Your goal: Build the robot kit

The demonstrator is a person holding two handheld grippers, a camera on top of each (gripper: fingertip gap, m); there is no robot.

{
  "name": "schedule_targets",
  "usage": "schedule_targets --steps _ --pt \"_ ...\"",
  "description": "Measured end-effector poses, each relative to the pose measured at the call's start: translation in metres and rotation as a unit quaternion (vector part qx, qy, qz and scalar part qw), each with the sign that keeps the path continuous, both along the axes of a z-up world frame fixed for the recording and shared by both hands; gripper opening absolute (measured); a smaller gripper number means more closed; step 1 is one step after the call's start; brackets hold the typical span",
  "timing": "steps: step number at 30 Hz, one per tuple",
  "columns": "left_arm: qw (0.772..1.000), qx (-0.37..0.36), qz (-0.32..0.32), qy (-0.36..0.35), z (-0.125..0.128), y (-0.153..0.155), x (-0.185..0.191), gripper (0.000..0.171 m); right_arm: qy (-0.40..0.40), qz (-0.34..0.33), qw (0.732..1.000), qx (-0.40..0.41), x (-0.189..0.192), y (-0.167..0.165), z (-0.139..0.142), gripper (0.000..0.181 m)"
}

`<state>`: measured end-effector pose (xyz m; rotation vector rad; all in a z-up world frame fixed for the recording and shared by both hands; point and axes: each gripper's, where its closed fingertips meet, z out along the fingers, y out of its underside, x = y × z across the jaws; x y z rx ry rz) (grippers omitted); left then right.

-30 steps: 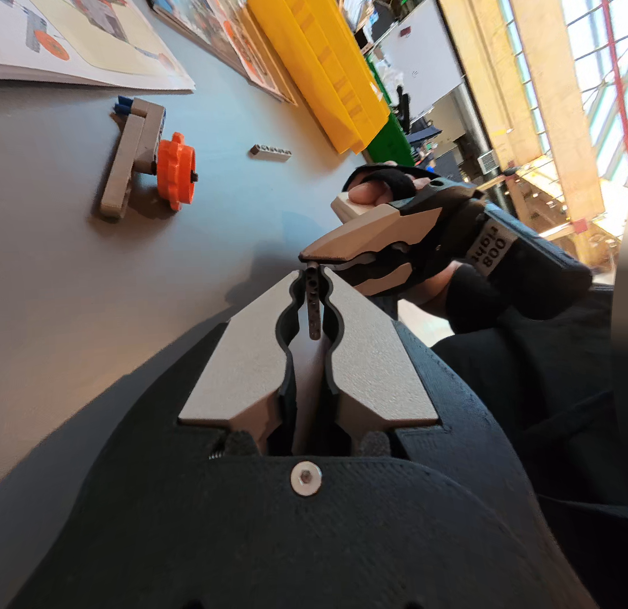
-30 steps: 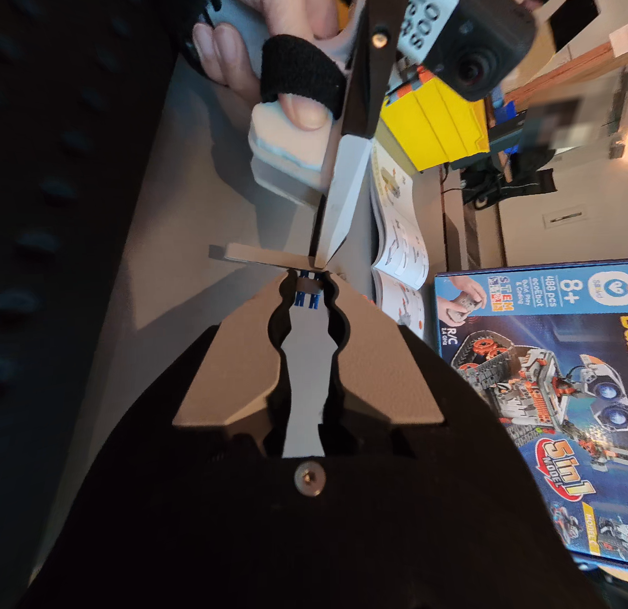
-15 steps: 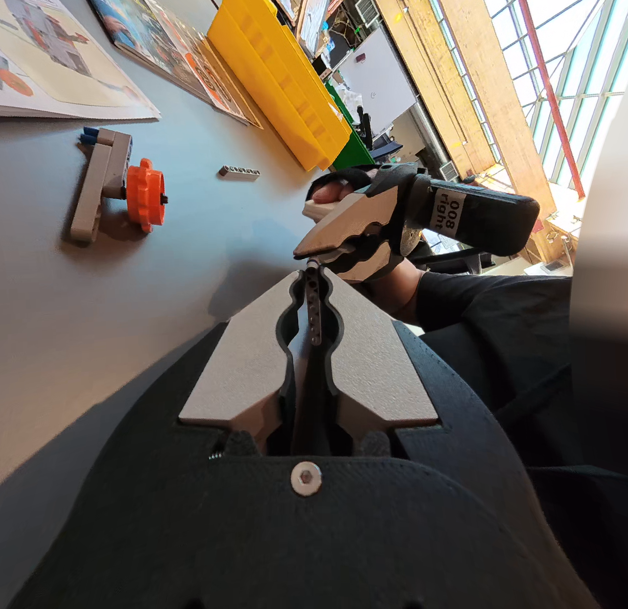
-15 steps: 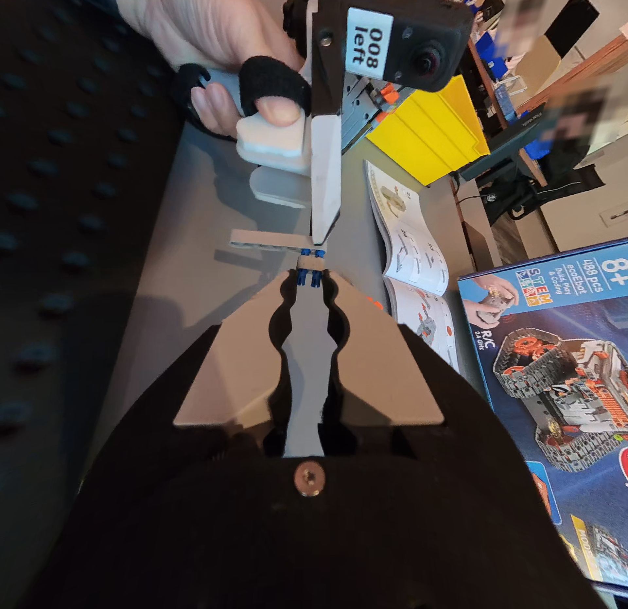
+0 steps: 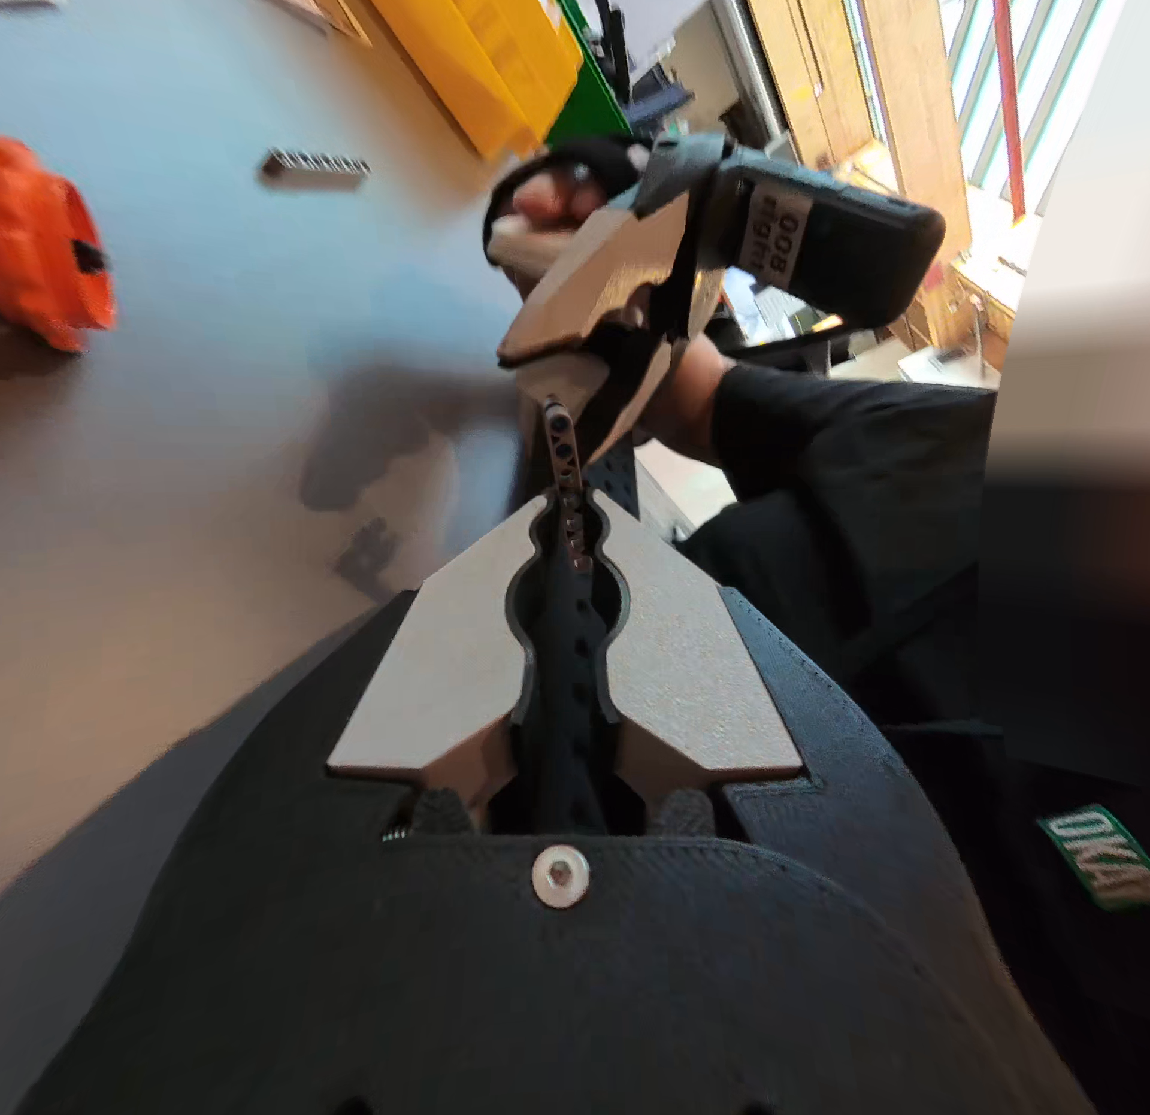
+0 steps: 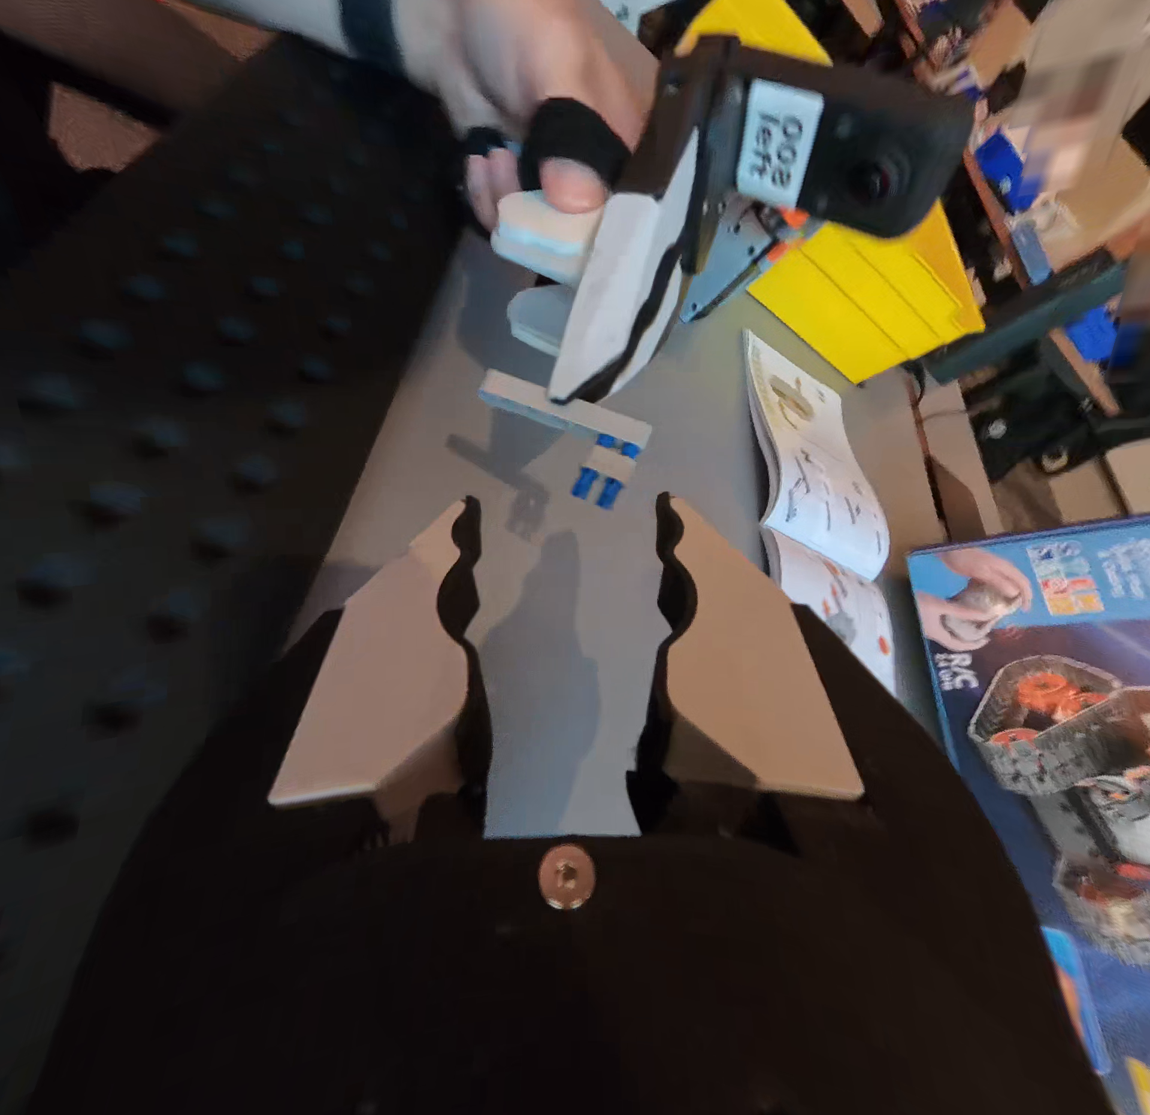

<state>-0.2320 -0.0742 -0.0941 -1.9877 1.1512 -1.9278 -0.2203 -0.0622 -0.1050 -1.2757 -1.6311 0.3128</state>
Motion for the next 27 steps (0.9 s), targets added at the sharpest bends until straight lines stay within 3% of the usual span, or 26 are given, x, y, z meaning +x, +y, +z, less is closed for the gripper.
schedule_targets --steps 5,11,18,21,25,27 --pt "0.989 -0.046 -0.133 0.043 -0.006 -0.032 0.007 0.005 -0.037 0.085 0.996 0.016 0.009 -0.024 0.012 0.056" --pt "0.978 -0.036 -0.191 0.071 0.000 -0.036 0.028 0.006 -0.243 0.119 0.961 0.050 0.029 -0.032 -0.002 0.048" --pt "0.969 -0.056 -0.225 0.082 -0.001 -0.038 0.041 0.005 -0.275 0.112 0.954 0.042 0.036 -0.033 -0.015 0.031" --pt "0.969 -0.079 -0.220 0.080 -0.005 -0.035 0.042 0.006 -0.265 0.093 0.960 0.019 0.037 -0.032 -0.021 0.030" --pt "0.985 -0.089 -0.133 0.057 -0.007 -0.005 0.048 0.007 -0.258 0.002 0.966 0.012 0.046 -0.007 -0.023 0.030" --pt "0.992 -0.074 -0.088 0.049 -0.007 0.010 0.047 0.025 -0.231 -0.054 0.971 0.035 0.049 0.011 -0.017 0.029"
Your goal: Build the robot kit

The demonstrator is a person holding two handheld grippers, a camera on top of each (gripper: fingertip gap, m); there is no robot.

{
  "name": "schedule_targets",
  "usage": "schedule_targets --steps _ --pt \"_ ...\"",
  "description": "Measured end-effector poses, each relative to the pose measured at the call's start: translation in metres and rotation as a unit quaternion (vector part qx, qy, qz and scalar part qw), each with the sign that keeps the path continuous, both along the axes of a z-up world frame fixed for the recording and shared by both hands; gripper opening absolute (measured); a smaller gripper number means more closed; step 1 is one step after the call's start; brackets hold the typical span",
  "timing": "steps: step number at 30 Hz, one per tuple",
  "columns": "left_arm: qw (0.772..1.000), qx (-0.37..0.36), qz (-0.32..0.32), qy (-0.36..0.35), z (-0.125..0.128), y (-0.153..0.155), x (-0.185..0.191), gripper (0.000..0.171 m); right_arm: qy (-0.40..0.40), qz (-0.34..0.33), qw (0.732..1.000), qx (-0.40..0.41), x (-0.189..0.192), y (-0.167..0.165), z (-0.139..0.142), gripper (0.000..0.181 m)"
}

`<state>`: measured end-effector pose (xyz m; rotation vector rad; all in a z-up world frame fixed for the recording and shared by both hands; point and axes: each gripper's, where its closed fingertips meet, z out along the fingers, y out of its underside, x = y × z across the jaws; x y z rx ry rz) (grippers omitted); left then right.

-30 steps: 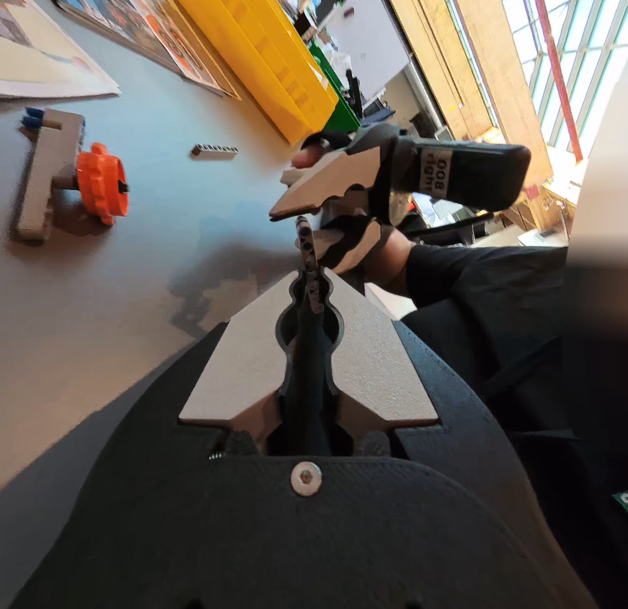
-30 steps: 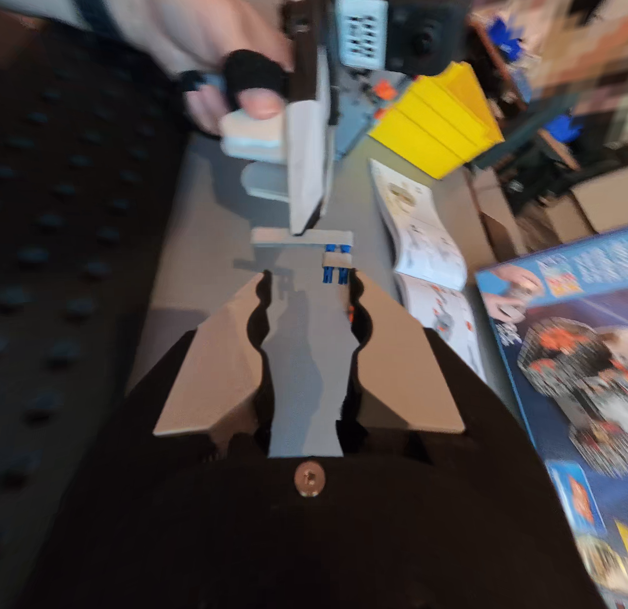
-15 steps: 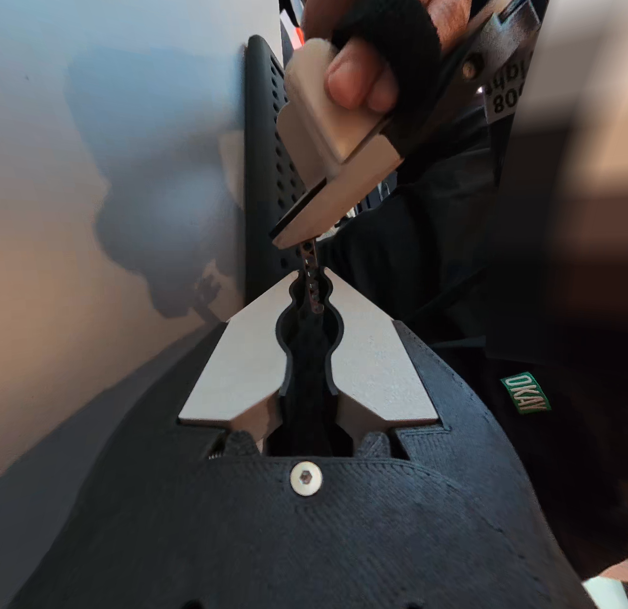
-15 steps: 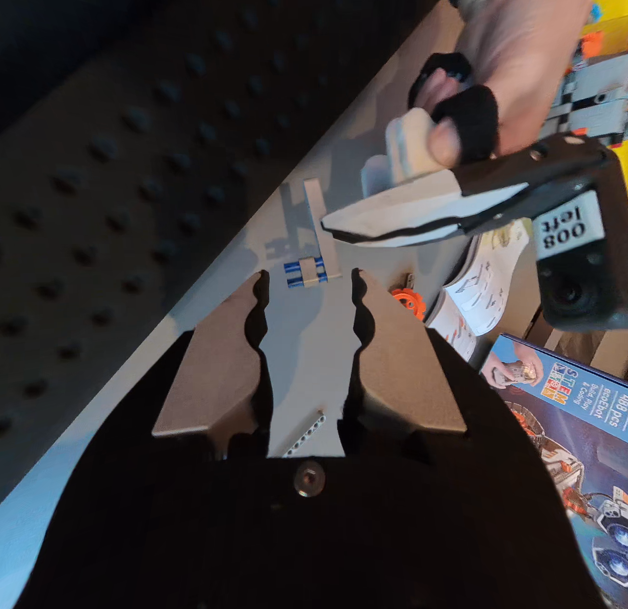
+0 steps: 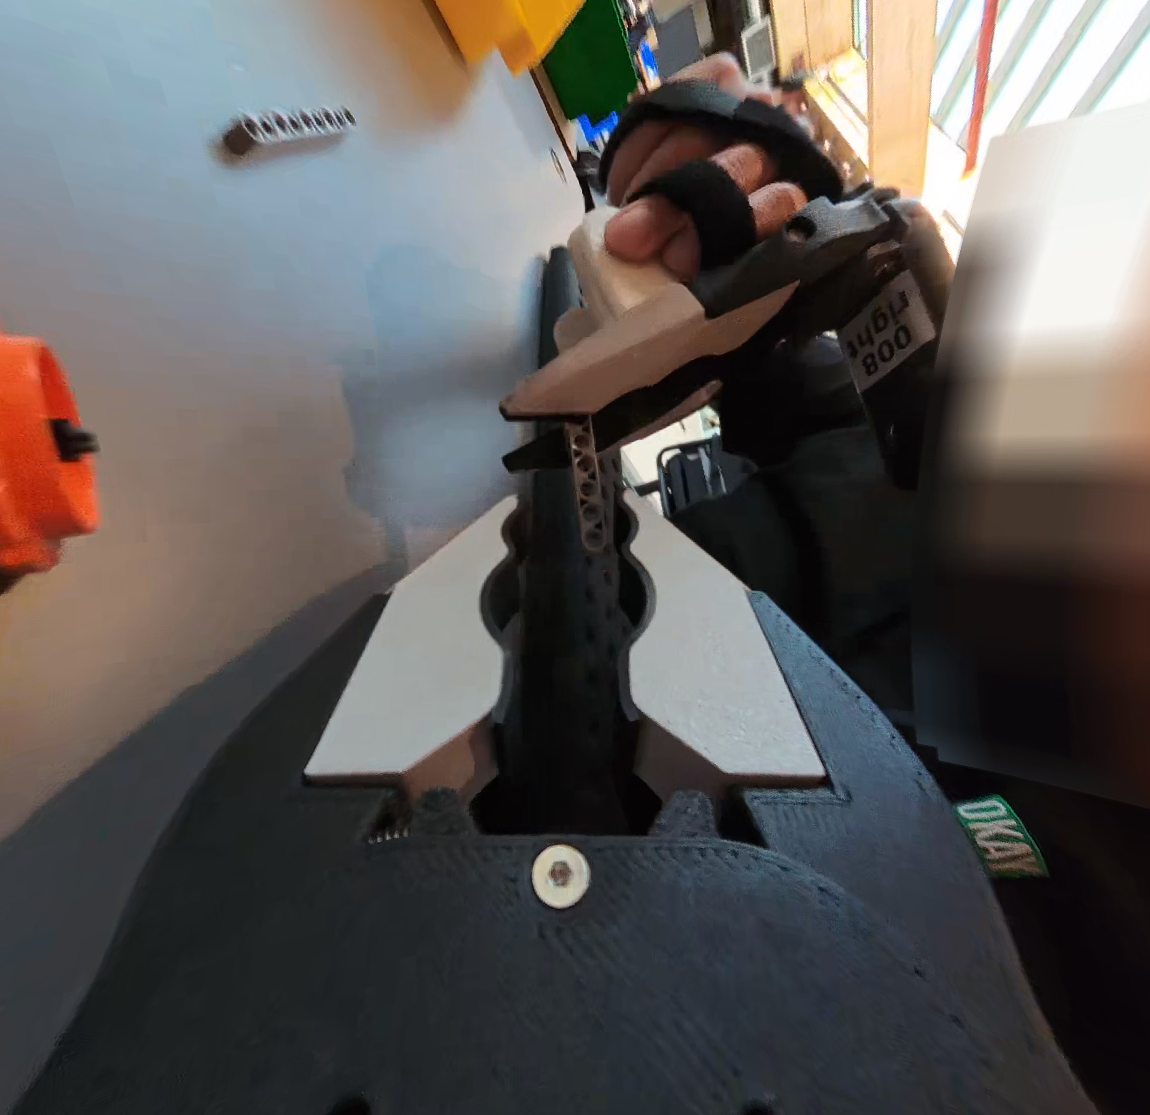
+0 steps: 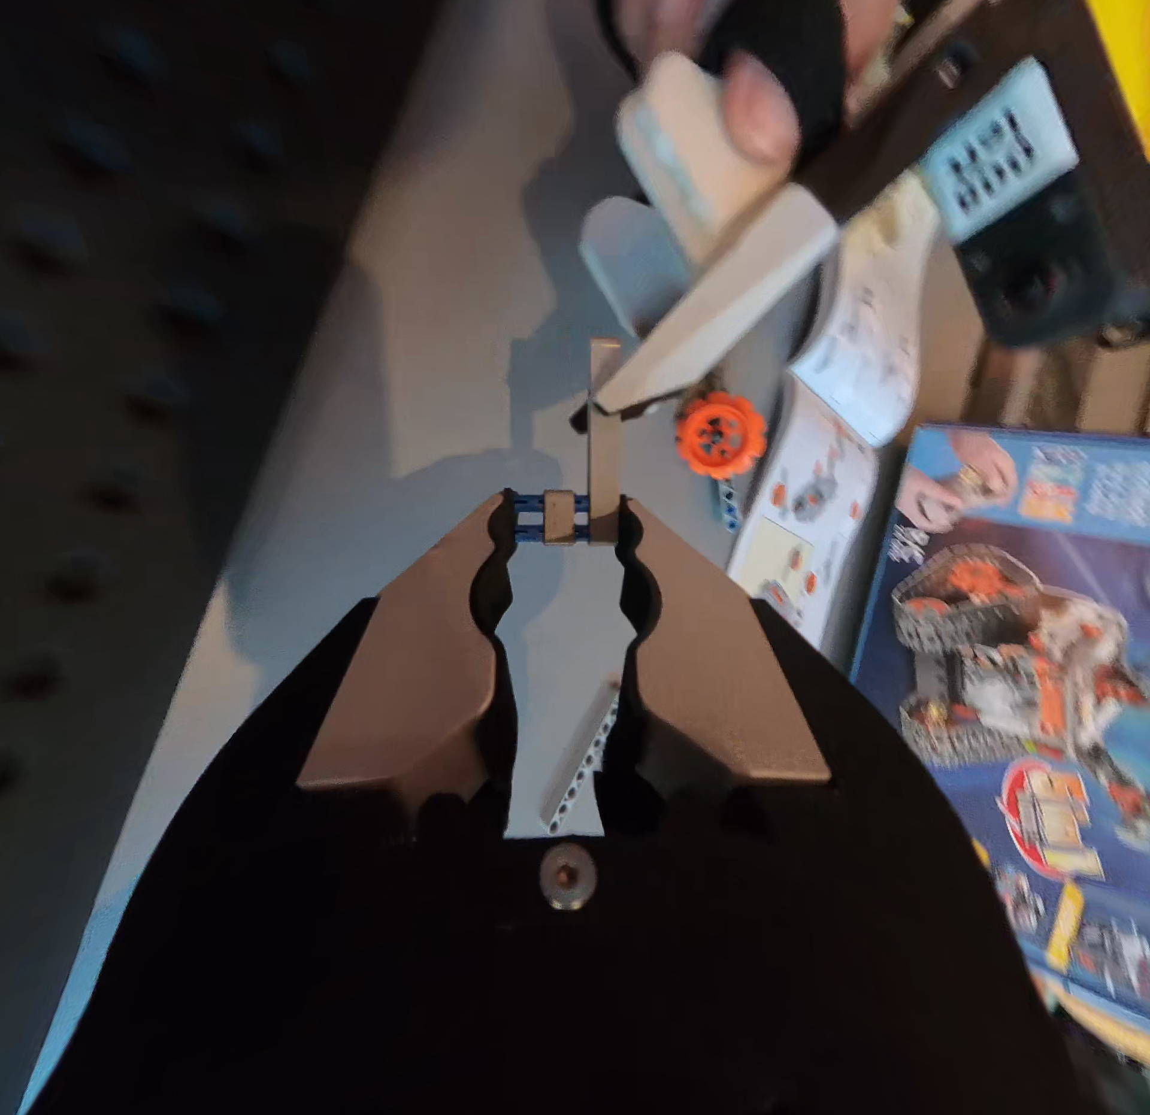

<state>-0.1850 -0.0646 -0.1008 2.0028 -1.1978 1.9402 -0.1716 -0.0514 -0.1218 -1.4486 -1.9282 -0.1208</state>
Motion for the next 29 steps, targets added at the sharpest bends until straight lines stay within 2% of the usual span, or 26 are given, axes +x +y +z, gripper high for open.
schedule_targets --steps 2,4,7,11,13,17,20,23,29 --pt "0.999 0.019 0.034 -0.027 0.007 0.009 0.001 0.027 0.023 -0.054 0.998 0.030 0.003 0.015 0.005 0.030" --pt "0.996 0.047 0.060 -0.052 0.014 0.016 0.003 0.007 0.062 -0.090 0.992 0.056 0.001 0.023 0.013 0.030" --pt "0.992 0.061 0.088 -0.062 0.017 0.023 0.002 0.005 0.137 -0.126 0.982 0.032 -0.004 0.023 0.017 0.029" --pt "0.993 -0.013 0.062 -0.101 0.029 0.014 -0.004 0.005 0.299 -0.076 0.950 -0.045 -0.017 0.006 0.036 0.035" --pt "0.990 -0.046 0.048 -0.122 0.037 0.010 -0.004 0.005 0.337 -0.058 0.938 -0.053 -0.015 0.001 0.048 0.038" --pt "0.989 -0.054 0.032 -0.136 0.043 0.002 -0.003 0.005 0.367 -0.013 0.930 -0.017 -0.017 -0.008 0.064 0.036" --pt "0.988 -0.060 0.028 -0.137 0.043 0.002 -0.005 0.005 0.358 -0.009 0.934 -0.013 -0.019 -0.011 0.063 0.030" --pt "0.989 -0.063 0.023 -0.132 0.040 -0.001 -0.005 0.005 0.356 -0.006 0.934 -0.036 -0.019 -0.012 0.060 0.030" --pt "0.988 -0.081 0.012 -0.134 0.041 -0.004 -0.004 0.006 0.335 -0.001 0.942 -0.018 -0.019 -0.016 0.061 0.029"
